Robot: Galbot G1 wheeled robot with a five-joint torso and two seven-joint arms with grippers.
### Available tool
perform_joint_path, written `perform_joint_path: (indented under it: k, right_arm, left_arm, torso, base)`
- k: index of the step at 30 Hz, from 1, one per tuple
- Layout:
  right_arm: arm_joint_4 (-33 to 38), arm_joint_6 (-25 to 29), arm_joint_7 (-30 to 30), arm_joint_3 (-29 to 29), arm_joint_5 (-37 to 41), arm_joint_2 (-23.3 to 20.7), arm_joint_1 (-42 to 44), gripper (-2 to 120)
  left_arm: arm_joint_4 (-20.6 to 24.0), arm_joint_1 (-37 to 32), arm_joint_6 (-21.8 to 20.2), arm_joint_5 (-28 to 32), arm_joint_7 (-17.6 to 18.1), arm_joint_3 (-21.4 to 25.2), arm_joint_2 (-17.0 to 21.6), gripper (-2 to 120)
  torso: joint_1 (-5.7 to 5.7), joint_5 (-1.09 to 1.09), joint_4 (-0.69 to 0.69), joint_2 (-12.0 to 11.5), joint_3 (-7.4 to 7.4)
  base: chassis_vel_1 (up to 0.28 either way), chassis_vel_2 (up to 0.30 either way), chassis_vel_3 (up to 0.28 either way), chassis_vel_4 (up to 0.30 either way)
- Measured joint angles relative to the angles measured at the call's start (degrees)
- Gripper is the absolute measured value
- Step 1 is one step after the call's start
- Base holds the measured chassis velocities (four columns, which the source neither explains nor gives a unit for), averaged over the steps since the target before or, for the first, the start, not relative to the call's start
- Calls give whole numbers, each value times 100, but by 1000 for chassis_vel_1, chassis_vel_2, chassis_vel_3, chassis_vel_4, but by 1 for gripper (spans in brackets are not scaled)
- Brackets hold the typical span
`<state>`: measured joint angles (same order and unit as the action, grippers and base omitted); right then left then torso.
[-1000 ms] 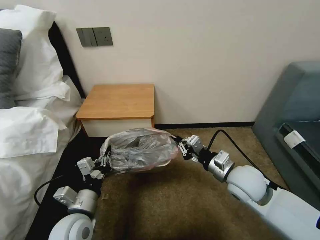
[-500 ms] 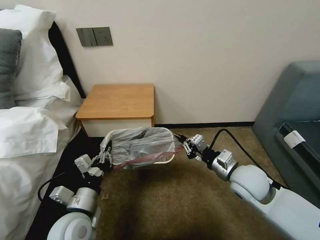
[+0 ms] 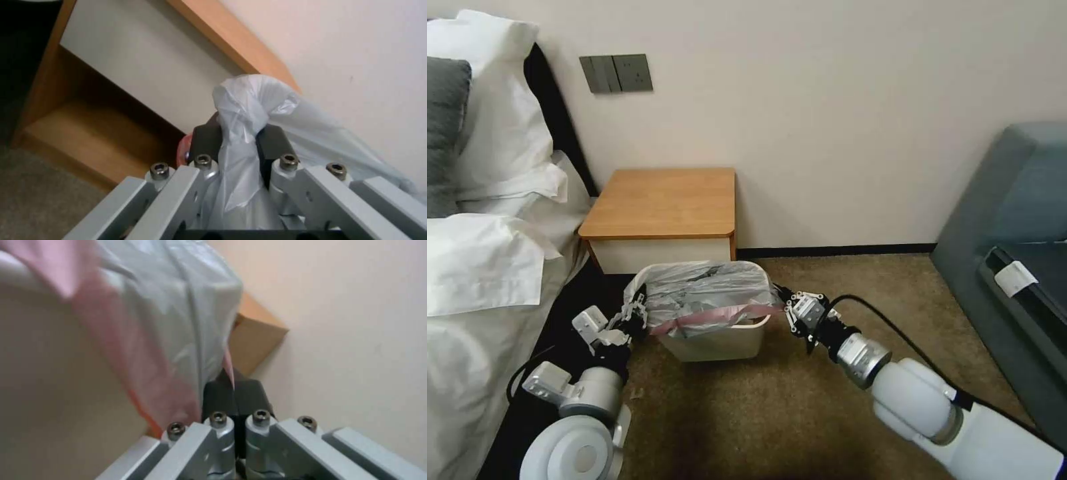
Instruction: Pick up the garbage bag from the table and place it over the trash can.
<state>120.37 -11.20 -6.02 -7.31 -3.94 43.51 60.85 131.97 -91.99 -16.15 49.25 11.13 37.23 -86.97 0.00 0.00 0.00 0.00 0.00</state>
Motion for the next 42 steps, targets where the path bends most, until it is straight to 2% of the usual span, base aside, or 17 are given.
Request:
perform_joint_path:
  k: [2, 6, 8, 15, 28, 30, 32, 36, 38, 40, 41, 42]
  right_arm:
    - [-6, 10, 13, 36, -188, 0, 13, 0]
    - [-179, 276, 81, 231, -1452, 123, 88, 0]
    - [-233, 364, 130, 264, -1740, 171, 111, 0]
    - [-134, 367, 398, 245, -1906, 122, 205, 0]
    - [24, 414, 442, 306, -2199, 94, 553, 2]
    - [14, 395, 438, 469, -2149, 85, 634, 14]
    - [16, 359, 441, 558, -2118, 72, 687, 17]
    - [76, 254, 442, 1057, -1739, 63, 1009, 36]
    - [92, 270, 435, 1128, -1674, 69, 1050, 39]
    - [207, 276, 391, 1263, -1217, 83, 1127, 49]
    - [207, 276, 391, 1263, -1217, 83, 1127, 49]
    - [292, 217, 341, 1291, -894, 93, 1149, 54]
  left_arm:
    - [19, 0, -30, 38, 48, 2, 5, 10]
    - [98, 19, -200, 250, 364, -28, -33, 10]
    - [98, 45, -238, 304, 482, -42, -55, 10]
    - [129, 111, -273, 445, 637, -4, -91, 10]
    - [37, 192, -282, 418, 697, 3, -178, 10]
    - [14, 187, -266, 316, 645, 32, -136, 10]
    - [-12, 179, -263, 243, 605, 46, -109, 10]
    - [-95, 168, -226, 70, 490, 111, 3, 10]
    - [-103, 166, -224, 53, 485, 112, 4, 10]
    - [-111, 150, -208, 1, 446, 103, 2, 10]
    - [-111, 150, -208, 1, 446, 103, 2, 10]
    - [-112, 139, -200, -15, 427, 100, 2, 10]
  torso:
    - [0, 0, 0, 0, 0]
    - [-1, 0, 0, 0, 0]
    - [0, 0, 0, 0, 0]
    - [0, 0, 0, 0, 0]
    - [0, -2, 0, 0, 0]
    - [0, 2, 2, 0, 0]
    - [0, -2, 1, 0, 0]
    - [0, -1, 0, 0, 0]
    - [0, 0, 0, 0, 0]
    - [0, 0, 0, 0, 0]
    - [0, 0, 0, 0, 0]
    - [0, 0, -1, 0, 0]
  base:
    - [0, 0, 0, 0]
    - [0, 0, 0, 0]
    - [0, 0, 0, 0]
    - [0, 0, 0, 0]
    - [0, 0, 0, 0]
    - [0, 0, 0, 0]
    - [0, 0, 0, 0]
    - [0, 0, 0, 0]
    - [0, 0, 0, 0]
    - [0, 0, 0, 0]
    - [0, 0, 0, 0]
    - [0, 0, 0, 0]
